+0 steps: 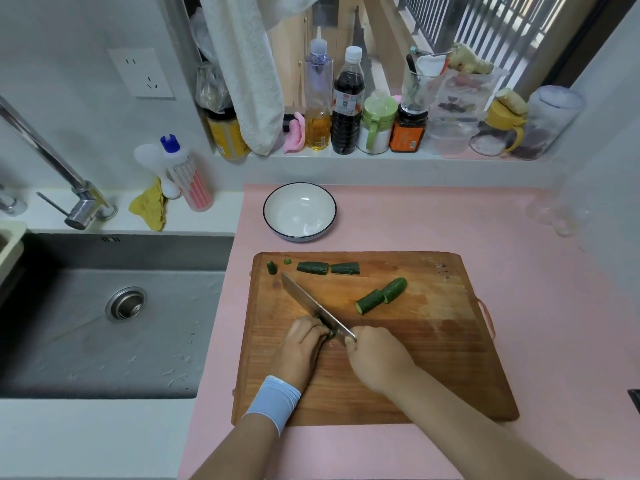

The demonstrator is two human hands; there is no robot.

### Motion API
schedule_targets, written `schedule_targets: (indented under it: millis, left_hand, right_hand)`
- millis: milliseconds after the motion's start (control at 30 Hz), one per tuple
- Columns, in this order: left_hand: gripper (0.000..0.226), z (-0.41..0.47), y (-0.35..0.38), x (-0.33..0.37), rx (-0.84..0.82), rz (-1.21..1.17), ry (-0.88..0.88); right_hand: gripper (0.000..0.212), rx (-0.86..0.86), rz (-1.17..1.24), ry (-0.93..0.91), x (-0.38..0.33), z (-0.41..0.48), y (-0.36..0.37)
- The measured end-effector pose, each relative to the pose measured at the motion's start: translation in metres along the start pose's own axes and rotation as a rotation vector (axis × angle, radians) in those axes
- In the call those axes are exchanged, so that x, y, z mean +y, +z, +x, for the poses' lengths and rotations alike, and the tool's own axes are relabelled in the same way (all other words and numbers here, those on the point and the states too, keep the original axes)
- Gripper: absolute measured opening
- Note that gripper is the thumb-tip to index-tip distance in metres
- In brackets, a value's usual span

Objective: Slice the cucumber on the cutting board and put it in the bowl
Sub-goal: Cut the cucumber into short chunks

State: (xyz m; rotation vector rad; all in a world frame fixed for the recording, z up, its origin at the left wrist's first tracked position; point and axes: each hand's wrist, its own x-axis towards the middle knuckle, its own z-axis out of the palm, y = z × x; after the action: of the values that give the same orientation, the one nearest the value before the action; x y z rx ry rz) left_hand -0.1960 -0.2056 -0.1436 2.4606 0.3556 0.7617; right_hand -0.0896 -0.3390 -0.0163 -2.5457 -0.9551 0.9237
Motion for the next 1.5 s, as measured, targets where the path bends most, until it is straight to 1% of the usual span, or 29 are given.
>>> schedule_targets:
  millis: [233, 400, 533, 600, 733, 800, 900, 967, 1033, 1100, 1200, 1267, 1367, 1433, 1500]
  left_hand:
    - [0.021, -0.001, -0.001, -0.001, -0.01, -0.042, -0.046]
    - [0.013, 0.002, -0.004, 0.002, -0.012, -0.024, -0.01]
    - [0.015, 0.004, -0.006, 0.005, -0.039, 0.003, -0.022]
    - [0.016, 0.008, -0.009, 0.003, -0.06, 0.018, 0.005]
    - [0.017, 0.023, -0.019, -0.004, -0.167, 0.069, 0.129]
    - [0.018, 0.032, -0.022, -0.007, -0.222, 0.095, 0.157]
    - [0.02, 0.041, -0.023, -0.013, -0.257, 0.098, 0.187]
    - [0.023, 0.047, -0.023, -0.014, -0.257, 0.063, 0.166]
    - [0.027, 0.059, -0.022, -0.012, -0.222, 0.043, 0.135]
    - [0.028, 0.078, -0.017, -0.008, -0.181, 0.039, 0.125]
    - [0.03, 0.117, 0.003, -0.002, -0.185, 0.025, 0.11]
    - [0.027, 0.145, 0.02, -0.001, -0.249, 0.037, 0.05]
    - [0.03, 0.177, 0.041, 0.005, -0.42, 0.083, 0.021]
    - [0.033, 0.19, 0.053, 0.01, -0.522, 0.184, 0.016]
    - [0.035, 0.197, 0.062, 0.011, -0.564, 0.294, 0.027]
  right_hand:
    - [0.028, 0.01, 0.033, -0.016, 0.005, 0.006, 0.004]
    - [0.027, 0.021, 0.028, -0.011, 0.006, 0.006, 0.004]
    - [0.034, -0.071, 0.142, 0.009, 0.009, 0.015, -0.01]
    - [0.038, -0.089, 0.199, 0.008, 0.012, 0.015, -0.021]
    - [0.039, 0.0, 0.233, -0.011, 0.012, 0.014, -0.042]
    - [0.039, 0.051, 0.231, -0.009, 0.011, 0.016, -0.053]
    - [0.039, 0.105, 0.235, 0.02, 0.013, 0.022, -0.066]
    - [0.04, 0.144, 0.219, 0.037, 0.016, 0.026, -0.072]
    - [0.038, 0.186, 0.209, 0.047, 0.02, 0.03, -0.079]
    - [0.035, 0.221, 0.207, 0.072, 0.025, 0.033, -0.089]
    - [0.037, 0.282, 0.211, 0.121, 0.035, 0.04, -0.104]
    - [0.041, 0.327, 0.222, 0.171, 0.043, 0.048, -0.111]
    - [0.043, 0.341, 0.251, 0.194, 0.057, 0.063, -0.117]
    - [0.043, 0.336, 0.266, 0.19, 0.064, 0.071, -0.118]
    - [0.037, 0.348, 0.267, 0.18, 0.066, 0.074, -0.12]
